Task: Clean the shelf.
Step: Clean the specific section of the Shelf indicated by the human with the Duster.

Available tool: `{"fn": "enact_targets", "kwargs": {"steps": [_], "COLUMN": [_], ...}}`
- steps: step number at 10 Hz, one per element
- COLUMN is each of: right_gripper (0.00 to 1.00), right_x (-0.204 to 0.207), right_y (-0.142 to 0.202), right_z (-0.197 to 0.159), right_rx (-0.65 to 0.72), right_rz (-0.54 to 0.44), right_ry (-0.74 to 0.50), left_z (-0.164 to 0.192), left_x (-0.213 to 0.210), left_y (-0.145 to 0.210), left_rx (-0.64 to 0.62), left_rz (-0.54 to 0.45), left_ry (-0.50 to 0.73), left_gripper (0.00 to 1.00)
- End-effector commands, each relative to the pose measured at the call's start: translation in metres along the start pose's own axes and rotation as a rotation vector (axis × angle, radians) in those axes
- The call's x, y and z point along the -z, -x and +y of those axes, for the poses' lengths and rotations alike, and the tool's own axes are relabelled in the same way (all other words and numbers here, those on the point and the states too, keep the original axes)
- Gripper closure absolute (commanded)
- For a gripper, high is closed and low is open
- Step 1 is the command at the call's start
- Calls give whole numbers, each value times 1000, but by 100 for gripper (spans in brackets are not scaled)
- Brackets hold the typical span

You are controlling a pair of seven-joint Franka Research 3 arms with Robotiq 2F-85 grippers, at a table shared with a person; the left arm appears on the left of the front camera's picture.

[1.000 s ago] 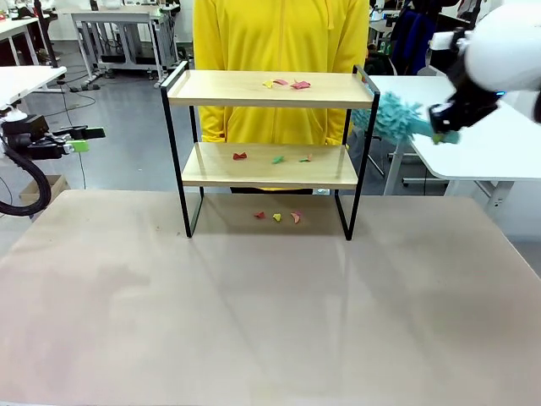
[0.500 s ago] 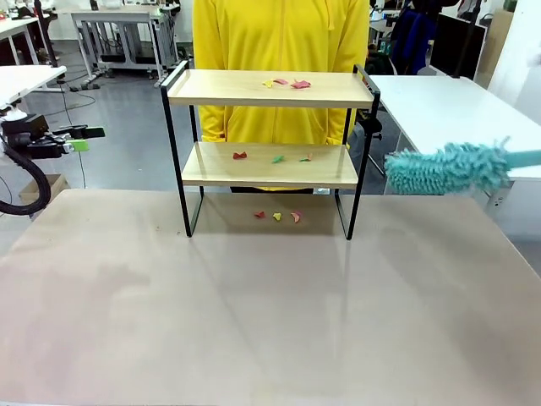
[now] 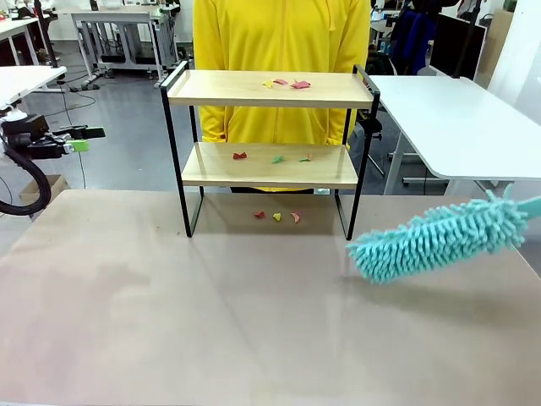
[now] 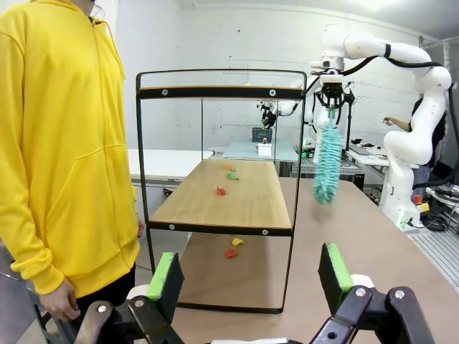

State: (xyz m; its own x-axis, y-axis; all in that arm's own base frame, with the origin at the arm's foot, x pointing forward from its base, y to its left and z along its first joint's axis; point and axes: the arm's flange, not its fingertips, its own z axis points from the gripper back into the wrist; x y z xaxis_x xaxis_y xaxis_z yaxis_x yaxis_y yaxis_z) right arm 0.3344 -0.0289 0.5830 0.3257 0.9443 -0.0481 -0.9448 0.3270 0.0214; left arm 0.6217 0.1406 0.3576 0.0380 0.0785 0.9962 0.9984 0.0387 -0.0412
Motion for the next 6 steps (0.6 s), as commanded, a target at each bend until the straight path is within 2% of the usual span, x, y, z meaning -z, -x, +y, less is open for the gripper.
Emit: {"fn": "enact_targets", "kwargs": {"steps": [1,3,5,6], "right_gripper": [86,86,86,86], "right_x": [14,26,32,30], "right_y": [-19,-45,-53,-52], "right_z": [13,21,17,26], "right_rx": [-143,-225,-186,-201], "right_rz": [-39,-45,-70,-44], "right_ry": [-66,-115,-89,-106], "left_z": [-1,-1,-1,-1], "left_x": [-1,-1,-1,-1], "left_y": [-3,-3,-3,-3], "left_rx": [5,5,5,5], "left_rz": [0,0,0,0], "left_ry": [4,4,4,4], "left_gripper": [0,0,0,0]}}
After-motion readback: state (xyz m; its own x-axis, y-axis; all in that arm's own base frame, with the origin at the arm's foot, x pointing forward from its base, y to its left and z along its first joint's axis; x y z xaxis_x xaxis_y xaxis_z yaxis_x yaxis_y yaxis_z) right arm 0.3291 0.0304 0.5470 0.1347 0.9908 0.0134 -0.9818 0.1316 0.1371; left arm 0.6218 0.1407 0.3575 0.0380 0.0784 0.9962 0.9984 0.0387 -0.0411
